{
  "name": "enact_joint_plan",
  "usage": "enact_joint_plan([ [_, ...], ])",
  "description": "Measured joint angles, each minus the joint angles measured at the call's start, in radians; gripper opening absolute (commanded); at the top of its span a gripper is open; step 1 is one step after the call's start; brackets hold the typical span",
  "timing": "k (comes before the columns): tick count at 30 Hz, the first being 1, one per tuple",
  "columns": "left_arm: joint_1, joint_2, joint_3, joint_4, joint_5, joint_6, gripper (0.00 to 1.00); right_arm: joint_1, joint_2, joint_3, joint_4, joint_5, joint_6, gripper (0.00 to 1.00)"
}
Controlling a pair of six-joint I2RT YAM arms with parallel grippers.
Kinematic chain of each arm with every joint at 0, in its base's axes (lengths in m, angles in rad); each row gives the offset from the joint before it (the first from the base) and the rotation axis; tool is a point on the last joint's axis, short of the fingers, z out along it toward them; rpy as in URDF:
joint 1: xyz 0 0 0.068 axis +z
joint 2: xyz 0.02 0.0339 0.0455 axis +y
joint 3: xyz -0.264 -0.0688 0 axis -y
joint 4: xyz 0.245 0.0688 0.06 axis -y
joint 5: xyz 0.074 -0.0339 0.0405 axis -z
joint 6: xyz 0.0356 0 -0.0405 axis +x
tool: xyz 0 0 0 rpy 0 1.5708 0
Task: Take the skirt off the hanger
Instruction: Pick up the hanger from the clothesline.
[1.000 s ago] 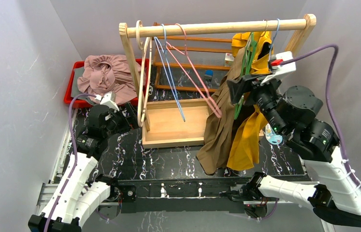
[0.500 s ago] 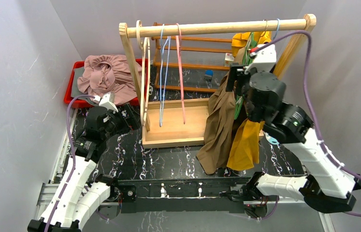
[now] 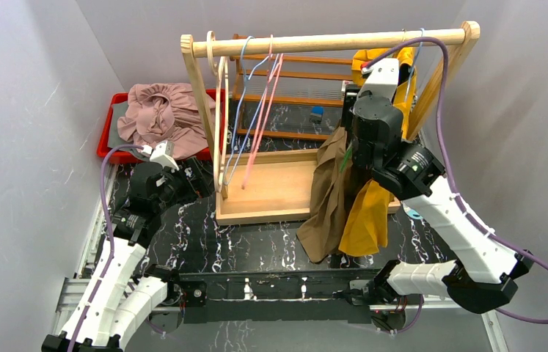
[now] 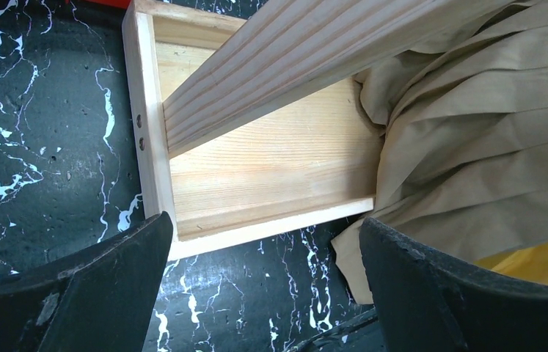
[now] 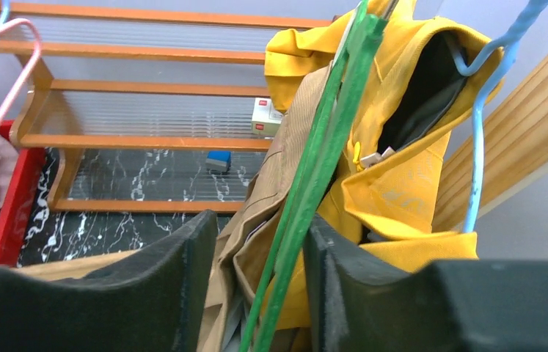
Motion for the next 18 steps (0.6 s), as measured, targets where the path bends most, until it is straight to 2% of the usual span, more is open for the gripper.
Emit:
enact_joint_plan([
  [6,0.0,0.0,0.0,0.0,0.006,-0.002,0.99,-0.047,0.032,0.021,-0.003,-0.006,0.034,0.21],
  [13,0.0,0.004,0.0,0.002,0.015,-0.001,0.98,-0.055,0.028,0.025,-0.01,-0.019,0.073,0.06],
  [18,0.0,0.005,0.0,0.002,0.018,-0.001,0.99,-0.056,-0.001,0.005,0.017,-0.098,0.058,0.0],
])
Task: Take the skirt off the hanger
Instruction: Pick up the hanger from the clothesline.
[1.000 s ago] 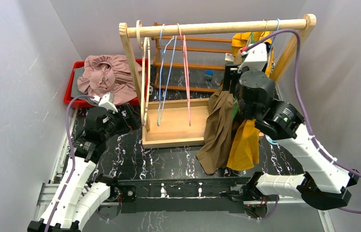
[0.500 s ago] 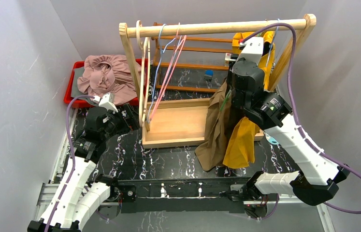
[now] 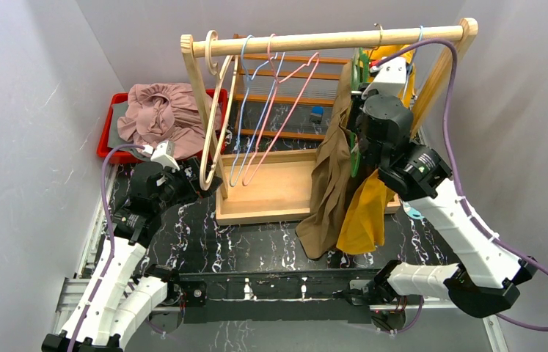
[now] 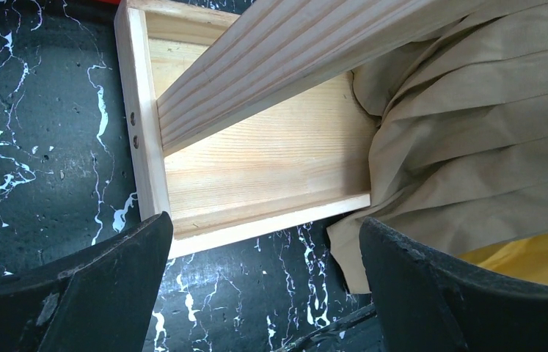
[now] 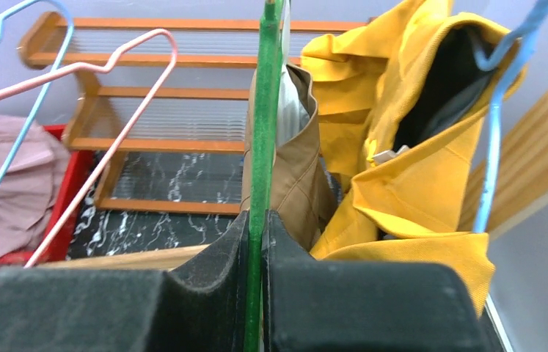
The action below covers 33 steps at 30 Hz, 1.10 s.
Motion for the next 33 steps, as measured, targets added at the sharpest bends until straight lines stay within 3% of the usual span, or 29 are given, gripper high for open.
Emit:
enact_joint_plan([
  [11,0.0,0.021,-0.003,0.006,0.005,-0.002,0.98,-0.001,-0.157,-0.147,0.122,-0.295,-0.099,0.0],
  [18,0.0,0.021,-0.003,0.011,0.019,-0.009,0.99,-0.002,-0.171,-0.143,0.158,-0.382,-0.152,0.0],
  [24,0.0,0.02,-0.003,0.011,0.027,-0.009,0.98,-0.001,-0.195,-0.143,0.105,-0.446,-0.168,0.0],
  [33,0.0,0.037,-0.034,0.063,0.089,-0.018,0.98,-0.002,-0.367,-0.188,-0.065,-0.508,-0.151,0.0],
])
